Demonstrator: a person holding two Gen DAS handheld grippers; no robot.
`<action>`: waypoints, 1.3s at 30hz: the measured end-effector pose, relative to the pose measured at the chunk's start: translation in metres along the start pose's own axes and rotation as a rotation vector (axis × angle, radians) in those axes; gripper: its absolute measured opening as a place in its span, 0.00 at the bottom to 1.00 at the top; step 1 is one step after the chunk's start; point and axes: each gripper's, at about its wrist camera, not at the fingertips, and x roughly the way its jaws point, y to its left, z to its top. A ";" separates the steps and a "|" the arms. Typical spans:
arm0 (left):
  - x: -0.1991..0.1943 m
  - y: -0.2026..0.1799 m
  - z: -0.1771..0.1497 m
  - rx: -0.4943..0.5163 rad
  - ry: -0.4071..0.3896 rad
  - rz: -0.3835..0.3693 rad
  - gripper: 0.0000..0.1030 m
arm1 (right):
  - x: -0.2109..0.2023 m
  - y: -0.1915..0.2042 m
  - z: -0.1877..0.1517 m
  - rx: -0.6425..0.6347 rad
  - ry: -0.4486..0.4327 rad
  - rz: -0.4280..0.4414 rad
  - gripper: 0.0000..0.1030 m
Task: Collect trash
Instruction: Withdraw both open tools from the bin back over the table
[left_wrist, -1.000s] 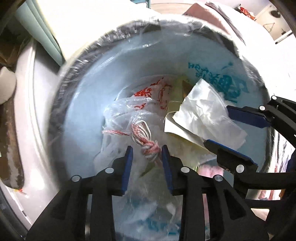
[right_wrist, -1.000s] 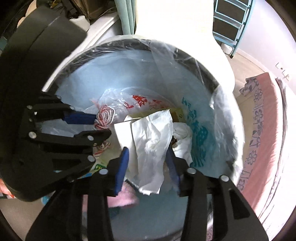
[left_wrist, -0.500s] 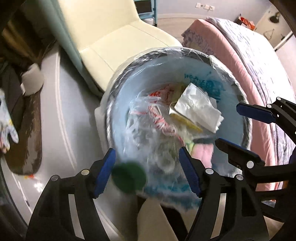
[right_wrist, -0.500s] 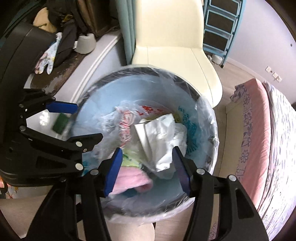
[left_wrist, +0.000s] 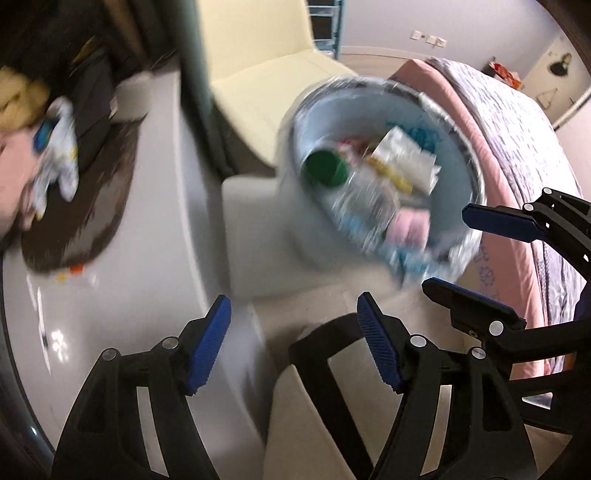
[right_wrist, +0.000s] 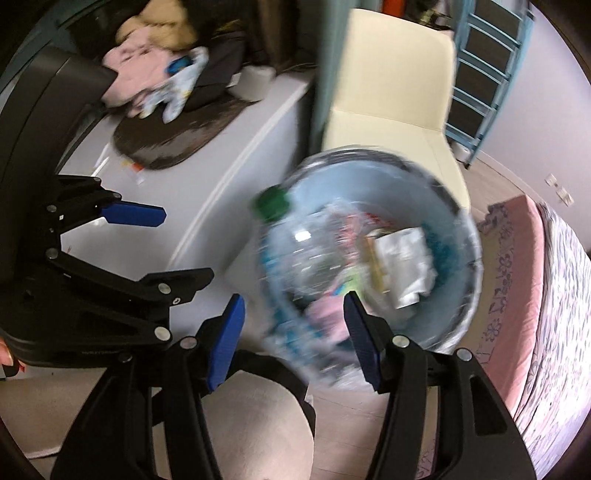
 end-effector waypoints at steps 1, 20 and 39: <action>-0.002 0.005 -0.011 -0.014 0.003 0.005 0.66 | 0.000 0.010 -0.003 -0.017 0.006 0.009 0.52; -0.029 0.094 -0.234 -0.423 0.086 0.048 0.66 | 0.013 0.206 -0.066 -0.397 0.093 0.177 0.52; -0.065 0.125 -0.398 -0.729 0.095 0.104 0.67 | -0.002 0.336 -0.124 -0.660 0.087 0.256 0.72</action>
